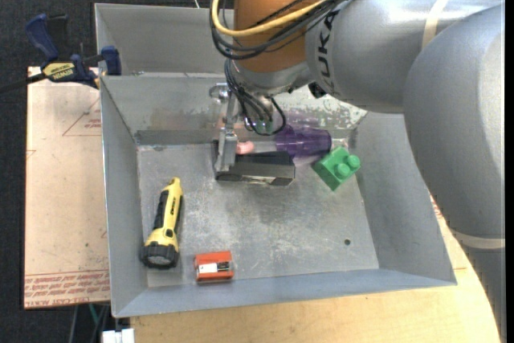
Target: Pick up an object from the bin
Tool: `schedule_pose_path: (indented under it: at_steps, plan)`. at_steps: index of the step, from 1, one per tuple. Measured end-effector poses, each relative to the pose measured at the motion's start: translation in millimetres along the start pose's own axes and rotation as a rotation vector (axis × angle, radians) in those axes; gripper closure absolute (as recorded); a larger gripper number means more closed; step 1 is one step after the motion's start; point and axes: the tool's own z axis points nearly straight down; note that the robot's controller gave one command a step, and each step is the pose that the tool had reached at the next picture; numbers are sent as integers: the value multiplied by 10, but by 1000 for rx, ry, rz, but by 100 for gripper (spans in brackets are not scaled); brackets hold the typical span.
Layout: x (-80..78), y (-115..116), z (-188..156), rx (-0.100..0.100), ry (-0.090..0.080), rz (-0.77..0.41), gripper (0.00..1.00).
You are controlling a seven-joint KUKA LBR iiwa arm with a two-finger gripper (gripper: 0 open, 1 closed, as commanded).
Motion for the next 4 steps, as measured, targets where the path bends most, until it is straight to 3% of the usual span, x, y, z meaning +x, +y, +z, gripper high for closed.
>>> schedule_pose_path:
  at_steps: [1, 2, 3, 4]
  plan:
    - [-11, -9, -54, -1, -7, 3, 0]
    - [221, -766, 771, -3, -15, -6, 0]
    - [378, -1042, 778, -6, -14, -2, 0]
    - [353, -890, 824, -4, -11, 296, 0]
